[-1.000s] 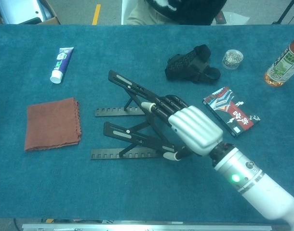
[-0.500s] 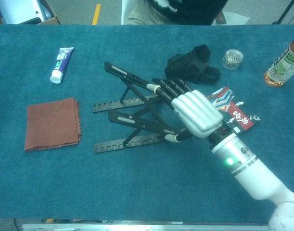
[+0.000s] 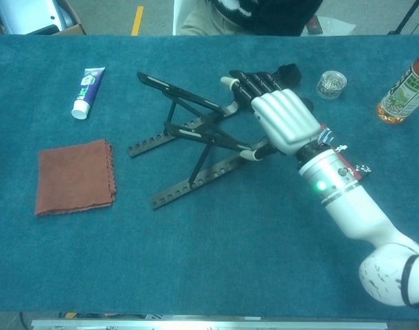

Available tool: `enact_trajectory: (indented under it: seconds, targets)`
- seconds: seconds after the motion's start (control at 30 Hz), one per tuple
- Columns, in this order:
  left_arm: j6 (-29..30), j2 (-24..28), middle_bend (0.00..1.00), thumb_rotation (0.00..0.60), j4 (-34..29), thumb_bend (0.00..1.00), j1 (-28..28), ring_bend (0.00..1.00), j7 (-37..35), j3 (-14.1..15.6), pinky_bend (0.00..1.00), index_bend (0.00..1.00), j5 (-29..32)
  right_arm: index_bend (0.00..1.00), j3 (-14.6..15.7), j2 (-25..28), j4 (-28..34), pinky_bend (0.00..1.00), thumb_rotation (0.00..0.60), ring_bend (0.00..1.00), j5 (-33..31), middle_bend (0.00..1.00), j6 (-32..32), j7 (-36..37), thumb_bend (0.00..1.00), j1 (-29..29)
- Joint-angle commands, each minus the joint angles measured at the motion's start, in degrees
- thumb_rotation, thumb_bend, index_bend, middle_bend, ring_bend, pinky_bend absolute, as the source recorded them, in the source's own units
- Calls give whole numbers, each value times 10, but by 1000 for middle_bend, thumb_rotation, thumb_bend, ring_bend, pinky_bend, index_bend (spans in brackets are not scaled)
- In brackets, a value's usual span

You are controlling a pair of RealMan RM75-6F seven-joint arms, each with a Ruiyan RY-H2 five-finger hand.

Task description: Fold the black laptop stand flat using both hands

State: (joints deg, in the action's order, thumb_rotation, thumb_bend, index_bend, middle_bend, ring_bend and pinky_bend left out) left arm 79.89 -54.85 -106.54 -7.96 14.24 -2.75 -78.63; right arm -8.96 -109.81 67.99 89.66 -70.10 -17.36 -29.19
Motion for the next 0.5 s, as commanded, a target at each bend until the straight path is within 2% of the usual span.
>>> enact_trajectory:
  seconds: [0.03,0.17,0.27,0.5]
  targets:
    - [0,0,0,600,0,284,0,0,1,0,1,0,1,0,-4,-2,-10,12,600,0,-4,0,1,-3,0,-6]
    - [-1,0,0,600,-1,284,-1,0,1,0,1,0,0,0,-2,0,-17,12,600,0,-14,0,3,-2,0,-5]
    - [-2,1,0,600,-2,284,-2,0,2,1,0,0,-1,0,6,13,6,12,600,0,-20,0,4,7,0,2]
    - [3,4,0,600,-6,284,0,0,4,2,0,0,-5,0,31,90,149,12,600,0,-20,0,4,25,0,21]
